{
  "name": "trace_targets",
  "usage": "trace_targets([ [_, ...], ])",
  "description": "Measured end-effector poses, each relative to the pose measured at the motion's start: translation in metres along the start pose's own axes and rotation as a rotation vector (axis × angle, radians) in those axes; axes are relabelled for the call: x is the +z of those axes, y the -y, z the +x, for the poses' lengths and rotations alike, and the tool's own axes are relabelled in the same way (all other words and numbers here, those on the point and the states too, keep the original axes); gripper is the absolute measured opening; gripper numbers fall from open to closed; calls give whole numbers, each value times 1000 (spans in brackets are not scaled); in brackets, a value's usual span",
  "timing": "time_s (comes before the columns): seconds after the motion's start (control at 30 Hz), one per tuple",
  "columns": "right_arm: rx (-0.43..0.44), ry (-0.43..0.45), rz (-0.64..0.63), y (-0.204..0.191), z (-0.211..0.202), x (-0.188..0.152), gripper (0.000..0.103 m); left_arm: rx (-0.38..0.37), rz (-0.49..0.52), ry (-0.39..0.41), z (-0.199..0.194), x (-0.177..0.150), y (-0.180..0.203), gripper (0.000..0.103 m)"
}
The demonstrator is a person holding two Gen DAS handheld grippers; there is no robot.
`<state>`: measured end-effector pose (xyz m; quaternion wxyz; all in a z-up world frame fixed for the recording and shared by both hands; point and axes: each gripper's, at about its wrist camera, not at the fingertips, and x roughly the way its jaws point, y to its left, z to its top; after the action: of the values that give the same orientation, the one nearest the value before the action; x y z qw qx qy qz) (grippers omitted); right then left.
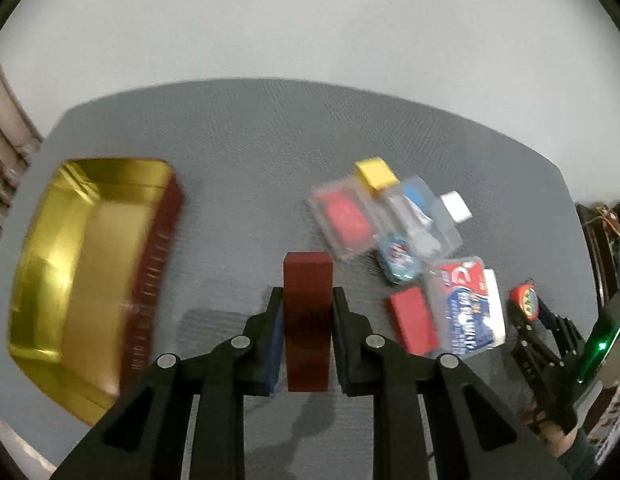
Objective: Organize rigid objects
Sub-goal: 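Grasp the dark red block with the left tool and carry it over the tin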
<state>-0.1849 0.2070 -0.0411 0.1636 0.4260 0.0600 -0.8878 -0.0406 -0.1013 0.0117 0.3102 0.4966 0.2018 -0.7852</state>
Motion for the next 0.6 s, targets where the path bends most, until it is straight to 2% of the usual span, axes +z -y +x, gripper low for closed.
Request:
trace_targets([
  [0.1,0,0,0,2,0,-1,48,44,-25,26,-6,7,-30,19],
  [0.17,1,0,0,2,0,-1,48,85,-48,43,-26,20,-37,19],
  [0.2,0,0,-1,1,0,0,48,102,-55,46,-48,21,-39,19],
  [0.37,19,-1,-19,1,1,0,48,194,-88,44,-58,29,-99,19],
  [0.6,33,-1,-36,3,2,-2,49,277,-113,-38,-22,15,-150,19],
])
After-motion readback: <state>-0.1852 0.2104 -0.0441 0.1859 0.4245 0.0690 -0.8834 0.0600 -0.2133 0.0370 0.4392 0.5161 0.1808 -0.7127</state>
